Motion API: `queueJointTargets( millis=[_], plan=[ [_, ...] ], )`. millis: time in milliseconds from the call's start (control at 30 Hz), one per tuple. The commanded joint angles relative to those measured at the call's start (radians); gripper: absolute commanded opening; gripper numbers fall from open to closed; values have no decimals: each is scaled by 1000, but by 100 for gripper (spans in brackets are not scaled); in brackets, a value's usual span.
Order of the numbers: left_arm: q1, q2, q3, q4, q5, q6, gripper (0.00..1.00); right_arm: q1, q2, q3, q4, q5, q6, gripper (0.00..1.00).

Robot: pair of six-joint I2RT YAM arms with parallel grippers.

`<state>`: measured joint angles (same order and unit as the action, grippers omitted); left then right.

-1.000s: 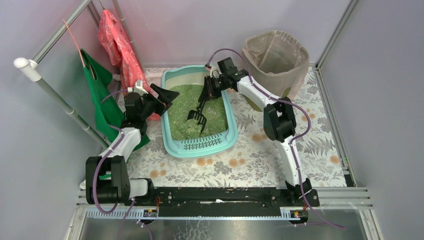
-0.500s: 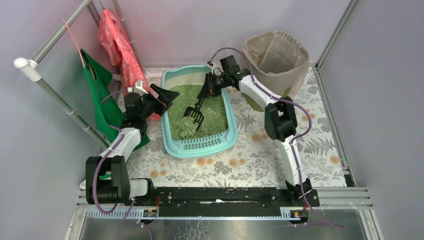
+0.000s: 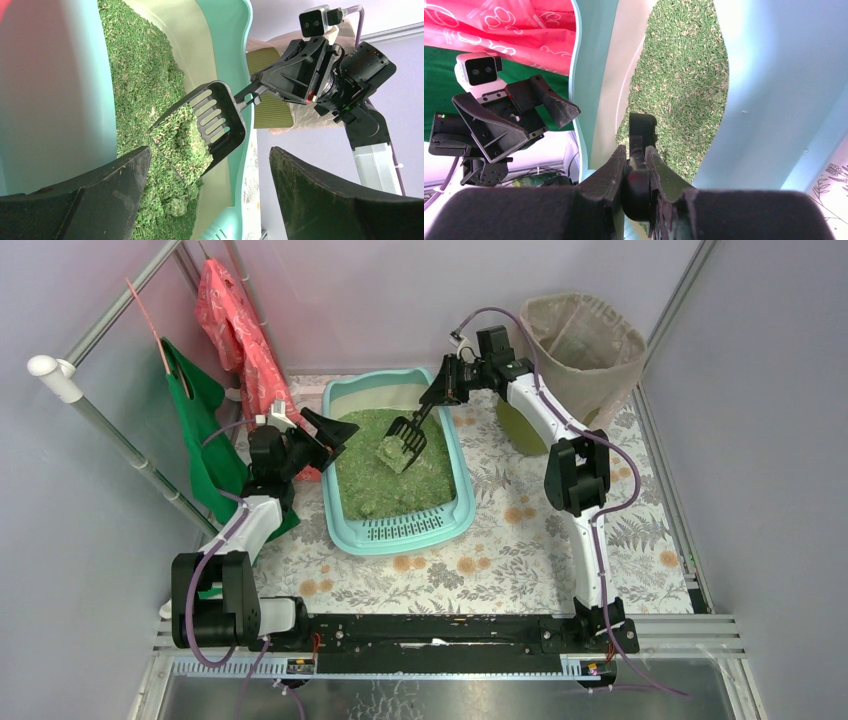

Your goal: Clean the litter box

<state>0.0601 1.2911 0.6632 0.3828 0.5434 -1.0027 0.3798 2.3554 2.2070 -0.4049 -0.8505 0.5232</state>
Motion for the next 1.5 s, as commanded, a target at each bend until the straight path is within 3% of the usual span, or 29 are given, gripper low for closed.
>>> queueJointTargets(
  millis=[0, 400, 667, 1033, 1167, 1300, 1400, 1467],
  plan=[
    [11, 31, -30, -33, -8, 15, 96, -3, -36, 48, 29, -46, 30, 0],
    [12, 31, -34, -31, -7, 15, 97, 14, -30, 26, 119, -72, 105, 0],
    [11, 28, -32, -32, -5, 14, 96, 5, 15, 178, 135, -118, 184, 0],
    [11, 22, -37, -34, -1, 17, 96, -18, -26, 93, 219, -108, 220, 0],
    [11, 35, -39, -17, 2, 6, 96, -5, 7, 185, 108, -125, 155, 0],
    [11, 23, -30, -44, -6, 24, 96, -36, -54, 59, 251, -114, 234, 0],
    [11, 35, -34, -27, -3, 11, 96, -11, -24, 111, 203, -149, 219, 0],
    [12, 43, -35, -9, 9, 1, 96, -26, -47, 54, 272, -120, 262, 0]
  ],
)
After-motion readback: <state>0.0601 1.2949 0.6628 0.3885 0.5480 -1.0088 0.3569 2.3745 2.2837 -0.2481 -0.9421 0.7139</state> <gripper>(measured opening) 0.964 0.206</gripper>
